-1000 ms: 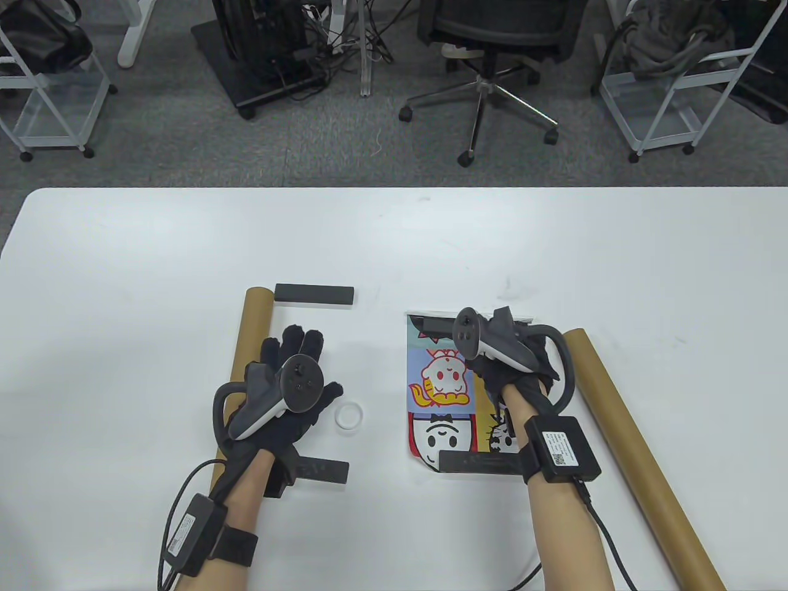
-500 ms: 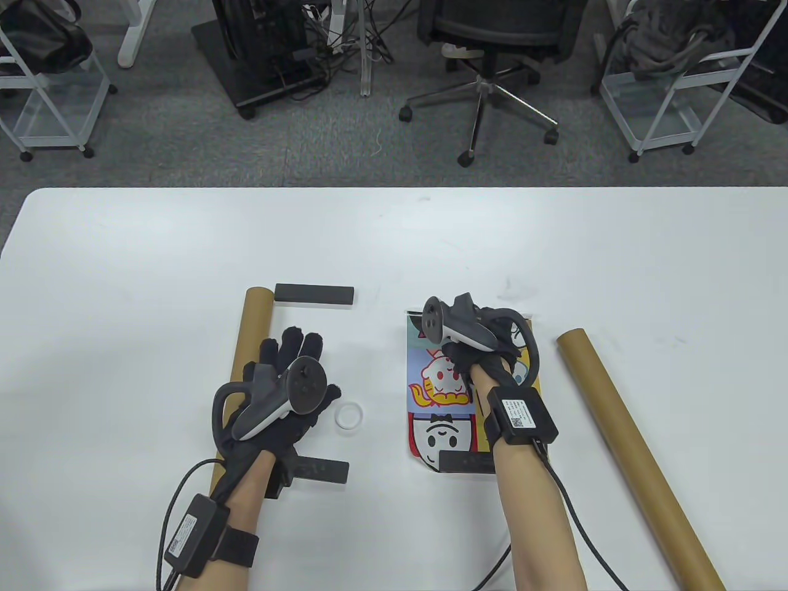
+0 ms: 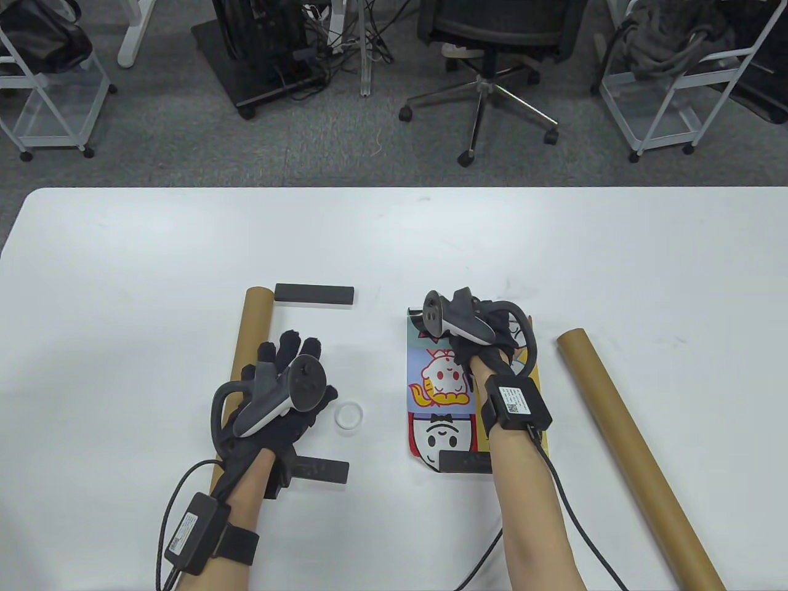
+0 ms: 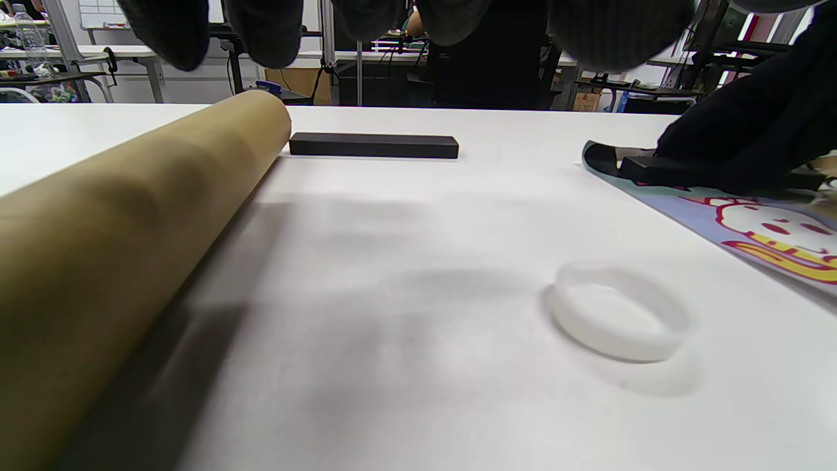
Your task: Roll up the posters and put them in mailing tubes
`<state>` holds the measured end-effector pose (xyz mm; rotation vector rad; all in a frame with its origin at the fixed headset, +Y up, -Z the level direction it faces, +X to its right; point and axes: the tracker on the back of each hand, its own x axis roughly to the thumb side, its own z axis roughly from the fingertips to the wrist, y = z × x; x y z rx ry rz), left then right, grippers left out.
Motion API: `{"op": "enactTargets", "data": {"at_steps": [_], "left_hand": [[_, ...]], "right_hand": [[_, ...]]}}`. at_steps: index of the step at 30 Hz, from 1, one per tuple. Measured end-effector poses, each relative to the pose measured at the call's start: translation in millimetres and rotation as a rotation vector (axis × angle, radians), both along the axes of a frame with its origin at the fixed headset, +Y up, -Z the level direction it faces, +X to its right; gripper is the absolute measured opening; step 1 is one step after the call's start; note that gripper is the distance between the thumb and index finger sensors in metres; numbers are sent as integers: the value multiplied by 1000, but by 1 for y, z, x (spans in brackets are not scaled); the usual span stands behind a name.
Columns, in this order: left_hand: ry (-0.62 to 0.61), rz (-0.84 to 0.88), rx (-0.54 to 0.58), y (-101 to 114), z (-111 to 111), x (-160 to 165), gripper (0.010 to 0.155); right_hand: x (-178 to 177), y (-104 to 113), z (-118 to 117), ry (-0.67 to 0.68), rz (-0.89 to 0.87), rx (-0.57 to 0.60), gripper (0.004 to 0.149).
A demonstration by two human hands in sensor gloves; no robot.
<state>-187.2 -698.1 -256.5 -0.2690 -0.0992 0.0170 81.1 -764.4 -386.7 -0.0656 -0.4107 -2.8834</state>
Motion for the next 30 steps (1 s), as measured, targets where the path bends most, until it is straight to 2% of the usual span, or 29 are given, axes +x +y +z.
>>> {"op": "enactTargets", "data": {"at_steps": [8, 14, 17, 20, 24, 27, 30], "left_hand": [[-2, 3, -20, -2, 0, -1, 80], [-1, -3, -19, -2, -1, -2, 80], [-4, -4, -18, -2, -1, -1, 80], [-10, -9, -18, -2, -1, 0, 80], [-16, -13, -17, -2, -1, 1, 80], [-18, -13, -17, -3, -1, 2, 80], [-18, -13, -15, -3, -1, 2, 80]], "right_hand": [[0, -1, 1, 64, 11, 16, 62], [-6, 1, 6, 117, 91, 38, 63], [-8, 13, 9, 126, 102, 57, 65], [-9, 40, 10, 121, 64, 103, 66], [-9, 63, 13, 107, 66, 146, 66], [-7, 70, 14, 97, 75, 150, 66], [-3, 66, 14, 83, 82, 131, 65]]}}
